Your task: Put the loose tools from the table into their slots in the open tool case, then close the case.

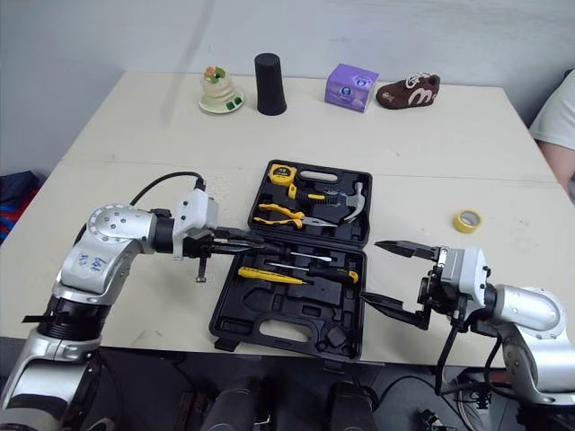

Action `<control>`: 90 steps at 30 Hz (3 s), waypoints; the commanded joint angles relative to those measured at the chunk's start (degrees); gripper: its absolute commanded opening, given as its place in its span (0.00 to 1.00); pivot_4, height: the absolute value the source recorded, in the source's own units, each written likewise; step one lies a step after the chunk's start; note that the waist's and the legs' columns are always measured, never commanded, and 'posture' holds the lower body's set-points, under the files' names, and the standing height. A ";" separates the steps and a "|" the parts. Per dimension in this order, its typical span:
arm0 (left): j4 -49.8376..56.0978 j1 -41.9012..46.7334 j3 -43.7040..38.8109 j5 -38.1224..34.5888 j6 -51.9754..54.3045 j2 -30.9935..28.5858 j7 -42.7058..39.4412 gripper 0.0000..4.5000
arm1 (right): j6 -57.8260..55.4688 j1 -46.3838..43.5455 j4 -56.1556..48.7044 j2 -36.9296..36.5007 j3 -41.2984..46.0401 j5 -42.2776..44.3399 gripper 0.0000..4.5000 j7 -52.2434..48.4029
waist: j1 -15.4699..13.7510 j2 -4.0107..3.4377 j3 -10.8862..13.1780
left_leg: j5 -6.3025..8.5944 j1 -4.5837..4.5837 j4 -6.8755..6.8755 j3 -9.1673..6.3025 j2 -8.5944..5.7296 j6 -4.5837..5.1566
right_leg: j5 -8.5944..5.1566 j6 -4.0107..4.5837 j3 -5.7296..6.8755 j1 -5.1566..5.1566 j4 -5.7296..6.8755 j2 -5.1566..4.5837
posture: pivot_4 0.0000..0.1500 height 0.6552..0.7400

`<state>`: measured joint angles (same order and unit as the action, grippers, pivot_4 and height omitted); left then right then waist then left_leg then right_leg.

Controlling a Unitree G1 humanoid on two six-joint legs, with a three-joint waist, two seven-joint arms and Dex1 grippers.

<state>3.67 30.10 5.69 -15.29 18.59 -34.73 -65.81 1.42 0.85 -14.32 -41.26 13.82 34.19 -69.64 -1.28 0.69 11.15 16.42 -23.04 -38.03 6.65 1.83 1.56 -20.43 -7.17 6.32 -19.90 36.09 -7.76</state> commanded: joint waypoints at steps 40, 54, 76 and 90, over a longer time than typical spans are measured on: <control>-10.39 -5.29 15.58 16.10 -9.41 2.12 5.67 0.01 | 2.24 -2.52 1.26 -1.07 1.31 -0.26 1.00 0.61 | 0.08 -0.92 -1.76 | 0.32 0.96 0.26 0.29 -0.01 0.11 | 0.00 0.00 -0.43 0.67 -0.24 -0.44 | 1.00 1.00; -8.85 0.61 6.28 6.55 -10.85 3.62 2.43 0.01 | 3.13 -3.08 2.05 -0.38 0.26 -1.29 1.00 0.25 | 0.09 -0.51 -1.28 | 0.25 0.58 0.21 0.23 -0.17 0.19 | 0.02 -0.02 -0.05 0.38 -0.20 -0.48 | 1.00 1.00; -9.99 -4.95 9.46 11.71 -10.14 1.53 4.82 0.01 | 3.94 -2.89 3.50 -0.62 0.57 -1.75 1.00 -0.33 | 0.19 -0.34 -1.10 | 0.27 0.66 0.25 0.29 -0.11 0.19 | 0.02 -0.03 -0.16 0.42 -0.27 -0.69 | 1.00 1.00; -1.65 -16.09 -31.05 -8.32 -0.26 -9.58 14.64 0.60 | 25.29 -0.83 47.08 -13.24 20.62 -6.41 1.00 -8.62 | 1.86 -0.14 -0.66 | 0.18 0.77 0.75 0.42 -0.19 0.17 | 0.02 -0.04 0.04 0.49 -0.51 -0.67 | 1.00 1.00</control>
<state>3.20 15.01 -21.09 -23.07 19.65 -43.35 -52.55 22.42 0.60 28.16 -52.83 31.67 28.36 -77.71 0.57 0.55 10.49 16.61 -22.27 -37.29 7.09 1.64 1.74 -20.42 -7.21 6.36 -19.44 35.55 -8.42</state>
